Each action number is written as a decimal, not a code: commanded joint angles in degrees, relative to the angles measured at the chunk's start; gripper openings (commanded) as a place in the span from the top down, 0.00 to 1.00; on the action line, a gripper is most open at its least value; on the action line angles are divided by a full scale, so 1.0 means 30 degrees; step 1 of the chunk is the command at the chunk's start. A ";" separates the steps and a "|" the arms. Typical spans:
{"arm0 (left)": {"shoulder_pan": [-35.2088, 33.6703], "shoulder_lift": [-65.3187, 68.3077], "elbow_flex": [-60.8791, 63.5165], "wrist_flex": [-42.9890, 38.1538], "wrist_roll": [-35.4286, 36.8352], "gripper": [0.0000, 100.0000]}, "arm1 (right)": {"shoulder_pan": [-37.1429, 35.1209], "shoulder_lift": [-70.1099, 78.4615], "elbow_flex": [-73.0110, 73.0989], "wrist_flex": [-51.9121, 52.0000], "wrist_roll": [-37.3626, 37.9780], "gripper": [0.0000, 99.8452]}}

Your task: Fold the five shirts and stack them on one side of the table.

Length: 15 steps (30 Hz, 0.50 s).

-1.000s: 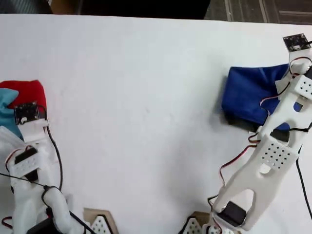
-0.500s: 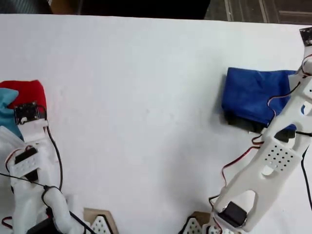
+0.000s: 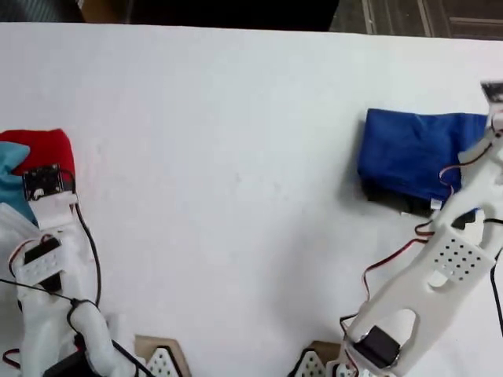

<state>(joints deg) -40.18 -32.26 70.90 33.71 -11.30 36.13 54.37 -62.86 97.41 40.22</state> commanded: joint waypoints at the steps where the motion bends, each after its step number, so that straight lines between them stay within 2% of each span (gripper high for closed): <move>1: 0.0088 -0.0557 -0.0044 -0.0293 0.0234 0.97 | 0.0190 -0.0220 0.1172 0.0103 0.0821 0.98; 8: 0.0088 -0.0557 -0.0044 -0.0293 0.0234 0.97 | 0.0132 -0.1568 0.0938 0.0132 0.0703 0.98; 11: 0.0088 -0.0557 -0.0044 -0.0293 0.0234 0.97 | 0.0132 -0.3092 0.0996 0.0161 -0.0147 0.98; 15: 0.0088 -0.0557 -0.0044 -0.0293 0.0234 0.97 | -0.0777 -0.4733 0.1260 0.0220 -0.0615 0.98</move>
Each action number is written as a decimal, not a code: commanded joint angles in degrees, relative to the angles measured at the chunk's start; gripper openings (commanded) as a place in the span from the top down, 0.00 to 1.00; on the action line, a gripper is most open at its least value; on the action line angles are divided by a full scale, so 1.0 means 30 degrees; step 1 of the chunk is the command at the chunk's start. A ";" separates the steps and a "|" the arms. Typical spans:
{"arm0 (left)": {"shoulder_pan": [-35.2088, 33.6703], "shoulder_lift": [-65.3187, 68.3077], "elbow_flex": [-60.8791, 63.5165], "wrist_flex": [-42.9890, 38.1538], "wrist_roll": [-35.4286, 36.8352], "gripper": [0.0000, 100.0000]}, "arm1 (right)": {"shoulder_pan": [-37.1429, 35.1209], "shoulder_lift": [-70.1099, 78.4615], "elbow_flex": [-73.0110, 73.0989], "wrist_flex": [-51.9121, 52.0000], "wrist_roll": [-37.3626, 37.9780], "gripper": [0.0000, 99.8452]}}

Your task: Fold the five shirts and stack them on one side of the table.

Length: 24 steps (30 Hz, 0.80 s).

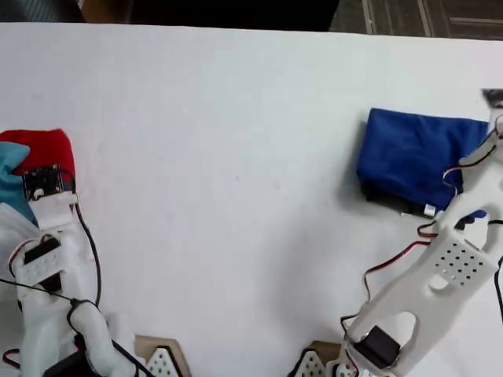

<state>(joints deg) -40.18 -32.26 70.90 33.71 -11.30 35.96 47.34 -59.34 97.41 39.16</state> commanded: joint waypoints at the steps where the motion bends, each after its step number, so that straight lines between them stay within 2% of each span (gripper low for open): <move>1: 0.0088 -0.0557 -0.0044 -0.0293 0.0234 0.97 | -0.1128 -0.2799 0.0469 0.0220 -0.0264 0.98; 10: 0.0088 -0.0557 -0.0044 -0.0293 0.0234 0.97 | -0.6667 -0.6051 0.8293 0.0015 -0.1670 0.98; 14: 0.0088 -0.0557 -0.0044 -0.0293 0.0234 0.97 | -0.8484 -0.6579 1.0755 -0.1480 -0.1700 0.98; 24: 0.0117 -0.0586 0.0161 -0.0293 0.0234 0.97 | -0.7722 -0.7516 1.5092 -0.4733 -0.1553 0.98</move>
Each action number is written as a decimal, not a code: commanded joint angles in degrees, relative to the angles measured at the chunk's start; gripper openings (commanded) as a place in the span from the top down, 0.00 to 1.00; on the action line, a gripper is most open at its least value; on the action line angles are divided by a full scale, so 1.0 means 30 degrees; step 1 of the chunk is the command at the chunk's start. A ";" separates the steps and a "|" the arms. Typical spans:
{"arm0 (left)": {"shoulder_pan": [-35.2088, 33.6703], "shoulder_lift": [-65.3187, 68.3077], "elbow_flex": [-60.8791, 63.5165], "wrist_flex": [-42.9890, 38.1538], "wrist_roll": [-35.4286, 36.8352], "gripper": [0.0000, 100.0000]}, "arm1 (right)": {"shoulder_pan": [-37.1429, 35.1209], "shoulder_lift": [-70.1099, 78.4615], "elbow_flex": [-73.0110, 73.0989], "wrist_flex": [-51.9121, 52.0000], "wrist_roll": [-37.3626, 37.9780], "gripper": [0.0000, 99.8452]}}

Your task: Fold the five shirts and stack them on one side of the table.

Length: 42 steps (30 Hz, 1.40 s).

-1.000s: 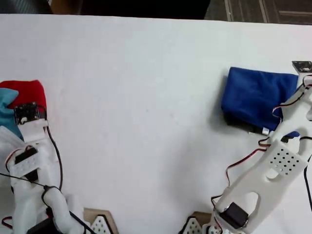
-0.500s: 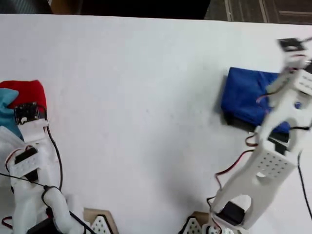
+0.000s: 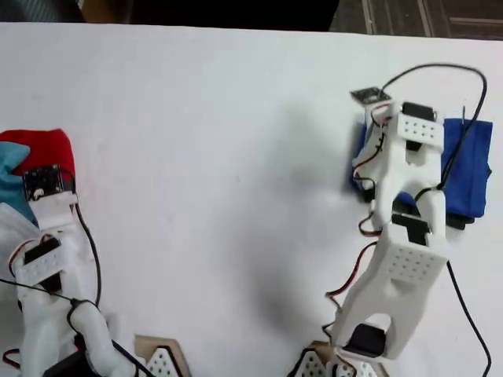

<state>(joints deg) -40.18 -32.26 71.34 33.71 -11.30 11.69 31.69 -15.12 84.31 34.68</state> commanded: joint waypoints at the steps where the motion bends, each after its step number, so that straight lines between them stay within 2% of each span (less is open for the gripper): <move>1: 0.0117 -0.0586 0.0015 -0.0293 0.0234 0.97 | 0.0308 -0.2945 0.0440 -0.0337 -0.0059 0.98; 10: 0.0557 -0.0586 0.0044 -0.0293 0.0205 0.97 | -0.3355 -1.1414 0.0527 0.2886 -0.0059 0.98; 14: 0.0557 -0.0586 0.0044 -0.0293 0.0147 0.97 | -0.5553 -1.4755 0.3399 0.3473 -0.0059 0.98; 17: 0.0557 -0.0586 0.0044 -0.0293 0.0176 0.97 | -0.7194 -1.6835 0.8645 0.0952 -0.0029 0.98; 23: 0.0557 -0.0674 -0.0630 0.0000 0.0117 0.97 | -0.8864 -1.9267 2.0894 -0.9275 -0.0205 0.98; 25: 0.0498 -0.0674 -0.1480 0.1201 0.0029 0.97 | -0.9363 -1.9297 2.3443 -1.1678 -0.0234 0.96; 30: -0.0352 -0.0586 -0.6344 0.6359 -0.2462 0.95 | -1.0095 -1.9297 2.7311 -1.5839 -0.1348 0.79; 33: -0.2403 -0.0527 -0.9744 0.8264 -0.3692 0.86 | -1.0183 -1.9473 2.7868 -1.6747 -0.1407 0.78; 36: -0.4718 -0.0498 -1.0974 0.8469 -0.5275 0.76 | -1.0183 -1.9473 2.7897 -1.6747 -0.1524 0.80; 39: -0.6711 -0.0498 -1.0418 0.8000 -0.6095 0.75 | -1.0183 -1.9473 2.7897 -1.6747 -0.1553 0.81; 42: -0.7502 -0.0498 -0.9304 0.7238 -0.7033 0.76 | -1.0183 -1.9473 2.7897 -1.6806 -0.1553 0.81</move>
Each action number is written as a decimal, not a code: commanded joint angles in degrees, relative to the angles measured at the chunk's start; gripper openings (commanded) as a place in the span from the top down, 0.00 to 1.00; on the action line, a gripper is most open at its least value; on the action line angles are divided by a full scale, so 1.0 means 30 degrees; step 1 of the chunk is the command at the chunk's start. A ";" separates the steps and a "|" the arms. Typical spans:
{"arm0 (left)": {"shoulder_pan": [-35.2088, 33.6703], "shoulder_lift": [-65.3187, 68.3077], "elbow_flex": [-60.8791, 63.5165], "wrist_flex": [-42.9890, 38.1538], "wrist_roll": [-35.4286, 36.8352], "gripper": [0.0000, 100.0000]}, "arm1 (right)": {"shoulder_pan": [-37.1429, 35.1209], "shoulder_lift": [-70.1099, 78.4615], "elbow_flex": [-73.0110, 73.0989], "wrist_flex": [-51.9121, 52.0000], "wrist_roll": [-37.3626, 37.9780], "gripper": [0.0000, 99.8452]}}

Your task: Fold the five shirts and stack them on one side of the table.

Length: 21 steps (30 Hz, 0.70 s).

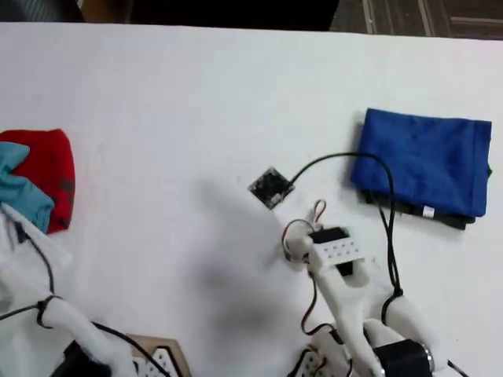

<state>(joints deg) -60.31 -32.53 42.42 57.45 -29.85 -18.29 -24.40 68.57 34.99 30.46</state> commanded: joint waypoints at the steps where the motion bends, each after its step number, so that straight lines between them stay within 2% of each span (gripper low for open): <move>1: -0.0879 -0.0410 0.0718 -0.0938 -0.1084 0.77 | -0.0190 -0.0777 0.0000 -0.0396 -0.0147 0.81; 11: -0.0908 -0.0381 0.5143 -0.4630 -0.1817 0.77 | -0.0190 -0.0747 0.0000 -0.0396 -0.0117 0.81; 14: -0.1582 -0.0381 0.6579 -0.5890 -0.3546 0.77 | -0.0190 -0.0747 0.0000 -0.0396 -0.0088 0.81; 21: -0.5451 -0.0410 0.8747 -0.9582 -0.8147 0.77 | -0.0190 -0.0718 0.0000 -0.0425 0.0000 0.81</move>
<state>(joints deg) -73.32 -32.53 67.38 33.45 -48.40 -18.29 -24.40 68.57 34.99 30.46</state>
